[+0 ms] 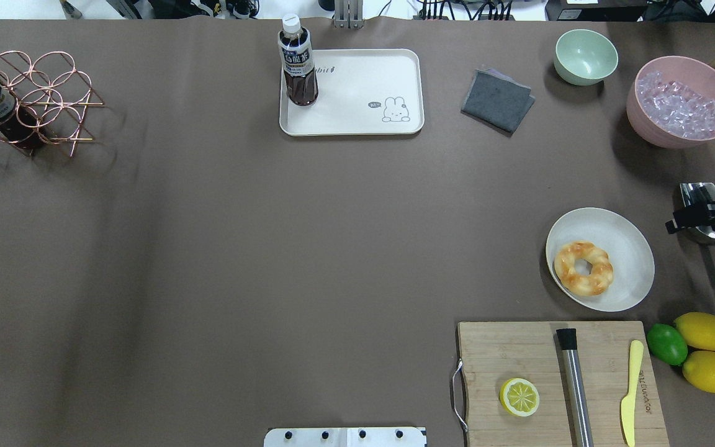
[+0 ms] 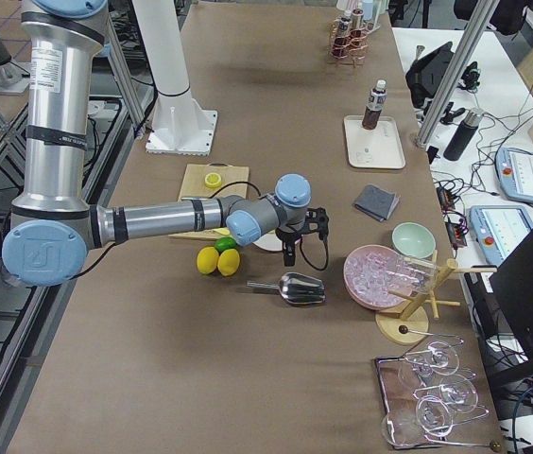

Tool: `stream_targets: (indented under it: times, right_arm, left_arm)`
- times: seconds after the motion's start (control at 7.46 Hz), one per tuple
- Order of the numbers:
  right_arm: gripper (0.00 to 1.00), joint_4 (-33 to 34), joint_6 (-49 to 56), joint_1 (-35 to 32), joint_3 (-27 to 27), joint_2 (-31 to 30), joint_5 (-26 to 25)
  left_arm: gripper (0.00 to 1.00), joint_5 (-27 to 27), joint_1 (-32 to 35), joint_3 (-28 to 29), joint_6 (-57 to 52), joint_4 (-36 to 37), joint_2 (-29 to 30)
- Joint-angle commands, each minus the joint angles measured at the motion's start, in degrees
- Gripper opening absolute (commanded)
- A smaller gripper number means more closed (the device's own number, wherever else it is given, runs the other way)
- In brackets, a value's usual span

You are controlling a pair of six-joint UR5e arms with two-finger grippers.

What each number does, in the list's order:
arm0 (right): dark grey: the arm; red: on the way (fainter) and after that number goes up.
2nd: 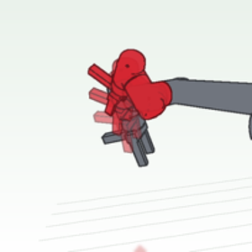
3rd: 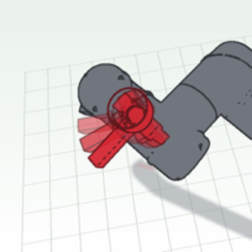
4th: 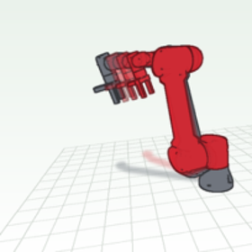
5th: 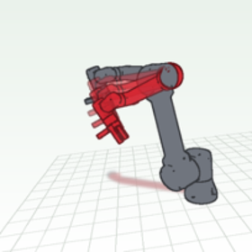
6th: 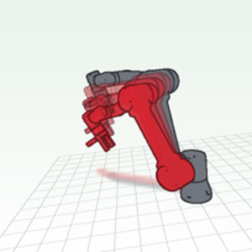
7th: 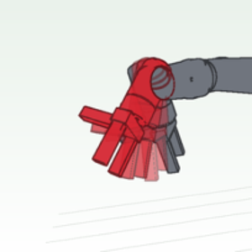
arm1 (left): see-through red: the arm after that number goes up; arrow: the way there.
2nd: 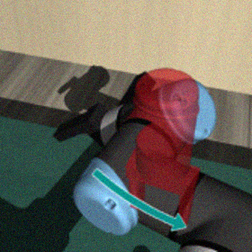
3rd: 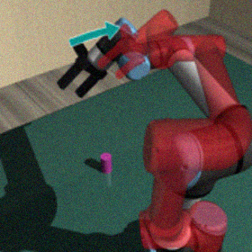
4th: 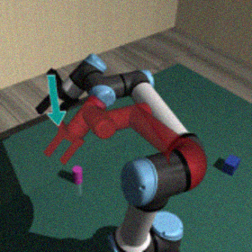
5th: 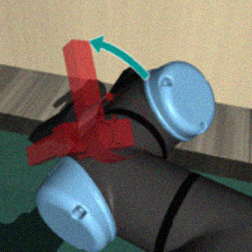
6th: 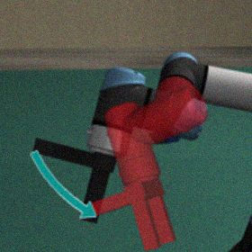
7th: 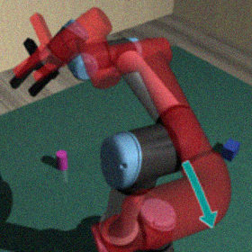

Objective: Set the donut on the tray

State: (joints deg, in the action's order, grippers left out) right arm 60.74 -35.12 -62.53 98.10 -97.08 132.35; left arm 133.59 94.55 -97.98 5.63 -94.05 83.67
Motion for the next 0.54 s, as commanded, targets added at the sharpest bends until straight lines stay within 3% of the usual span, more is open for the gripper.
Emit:
stream_targets:
  times: [0.0, 0.4]
  right_arm:
    - [1.00, -8.4, -8.4, 5.1, -5.3, 0.4, -4.0]
    - [1.00, -12.1, -14.1, 8.1, -4.9, 0.4, -4.1]
  left_arm:
    - [0.98, 0.0, -0.1, 0.0, 0.0, 0.0, 0.2]
    - [0.98, 0.0, -0.2, 0.2, 0.0, 0.1, 0.2]
